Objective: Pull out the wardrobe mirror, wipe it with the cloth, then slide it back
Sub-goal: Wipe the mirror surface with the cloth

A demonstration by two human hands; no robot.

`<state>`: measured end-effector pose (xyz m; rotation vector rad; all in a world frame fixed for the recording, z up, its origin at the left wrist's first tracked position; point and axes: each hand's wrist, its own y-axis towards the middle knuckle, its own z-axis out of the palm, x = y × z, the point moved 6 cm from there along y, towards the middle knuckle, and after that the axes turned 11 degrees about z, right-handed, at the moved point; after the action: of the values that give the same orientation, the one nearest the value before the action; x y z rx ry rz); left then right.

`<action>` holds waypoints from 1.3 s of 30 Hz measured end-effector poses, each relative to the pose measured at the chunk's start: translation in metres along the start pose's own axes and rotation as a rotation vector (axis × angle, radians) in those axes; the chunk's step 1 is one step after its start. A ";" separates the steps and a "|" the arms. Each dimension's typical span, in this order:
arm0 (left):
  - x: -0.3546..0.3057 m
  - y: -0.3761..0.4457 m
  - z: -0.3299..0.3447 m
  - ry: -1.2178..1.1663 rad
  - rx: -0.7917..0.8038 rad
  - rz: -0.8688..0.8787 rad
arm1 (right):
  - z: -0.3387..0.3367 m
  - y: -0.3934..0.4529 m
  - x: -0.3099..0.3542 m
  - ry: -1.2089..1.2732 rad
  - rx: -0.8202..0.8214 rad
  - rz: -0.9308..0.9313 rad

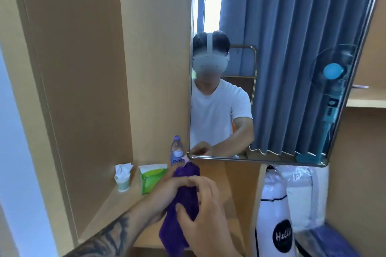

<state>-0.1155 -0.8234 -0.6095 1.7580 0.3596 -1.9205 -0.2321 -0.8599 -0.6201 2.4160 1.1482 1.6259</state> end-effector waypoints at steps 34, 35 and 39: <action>-0.108 0.050 0.001 0.377 -0.094 0.574 | 0.002 0.043 0.010 1.129 -0.087 0.717; -0.108 0.049 0.000 0.378 -0.095 0.576 | 0.004 0.041 0.010 1.129 -0.114 0.713; -0.103 0.049 -0.002 0.358 -0.084 0.590 | -0.021 0.029 -0.017 0.916 -0.244 0.629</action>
<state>-0.0840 -0.8442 -0.5012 1.8821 0.0276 -1.1698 -0.2361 -0.8988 -0.6129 1.9601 0.0796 2.9999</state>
